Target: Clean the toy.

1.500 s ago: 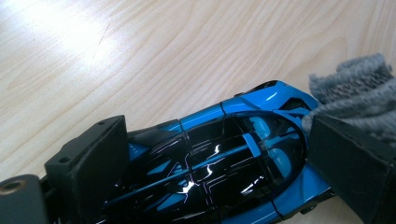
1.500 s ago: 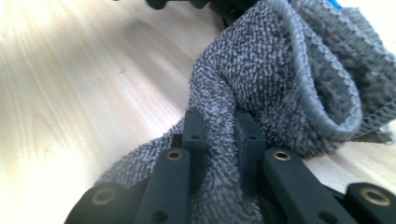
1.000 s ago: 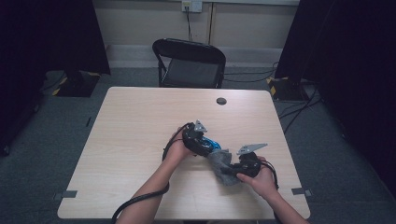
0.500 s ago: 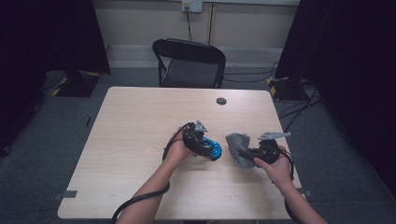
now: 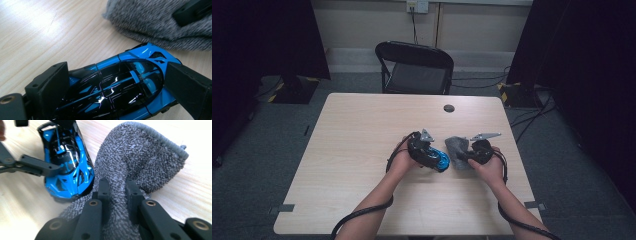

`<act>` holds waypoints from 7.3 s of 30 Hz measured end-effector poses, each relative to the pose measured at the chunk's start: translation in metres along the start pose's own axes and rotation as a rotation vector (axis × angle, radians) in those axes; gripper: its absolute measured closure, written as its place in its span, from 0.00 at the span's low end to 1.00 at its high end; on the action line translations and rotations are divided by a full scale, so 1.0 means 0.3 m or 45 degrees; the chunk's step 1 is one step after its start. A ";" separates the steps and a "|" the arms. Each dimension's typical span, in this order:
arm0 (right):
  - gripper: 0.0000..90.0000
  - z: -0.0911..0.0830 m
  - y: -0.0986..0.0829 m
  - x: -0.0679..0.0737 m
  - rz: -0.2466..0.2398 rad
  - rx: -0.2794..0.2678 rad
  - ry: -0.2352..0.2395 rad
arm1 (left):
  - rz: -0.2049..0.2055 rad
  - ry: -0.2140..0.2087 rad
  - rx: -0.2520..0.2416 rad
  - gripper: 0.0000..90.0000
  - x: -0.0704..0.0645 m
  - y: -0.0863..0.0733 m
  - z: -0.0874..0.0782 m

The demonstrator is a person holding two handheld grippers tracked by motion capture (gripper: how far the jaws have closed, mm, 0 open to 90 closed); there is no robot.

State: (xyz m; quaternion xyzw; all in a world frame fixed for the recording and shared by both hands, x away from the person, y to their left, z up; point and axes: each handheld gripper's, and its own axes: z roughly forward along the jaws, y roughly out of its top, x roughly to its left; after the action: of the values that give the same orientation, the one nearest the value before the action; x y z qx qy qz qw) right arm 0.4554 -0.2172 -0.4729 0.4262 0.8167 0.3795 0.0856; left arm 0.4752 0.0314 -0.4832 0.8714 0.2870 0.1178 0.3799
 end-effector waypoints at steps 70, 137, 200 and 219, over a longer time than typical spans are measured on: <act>0.87 -0.036 -0.116 0.267 -0.247 0.093 0.375 | -0.002 0.010 -0.009 0.07 -0.012 0.002 0.004; 0.48 0.142 0.155 -0.023 -0.184 -0.051 -0.016 | -0.005 0.008 -0.023 0.17 -0.015 0.012 -0.034; 0.44 0.105 0.180 0.026 -0.189 -0.073 -0.040 | -0.067 -0.039 -0.046 0.14 -0.010 -0.014 -0.022; 0.58 0.246 0.150 0.011 -0.236 0.003 -0.102 | -0.054 -0.058 -0.084 0.14 -0.007 -0.026 -0.020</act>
State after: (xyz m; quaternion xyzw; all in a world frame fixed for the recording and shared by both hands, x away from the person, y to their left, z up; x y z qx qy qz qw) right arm 0.5160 -0.1586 -0.4926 0.3638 0.8490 0.3516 0.1523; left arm 0.4678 0.0381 -0.4849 0.8547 0.2925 0.0995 0.4172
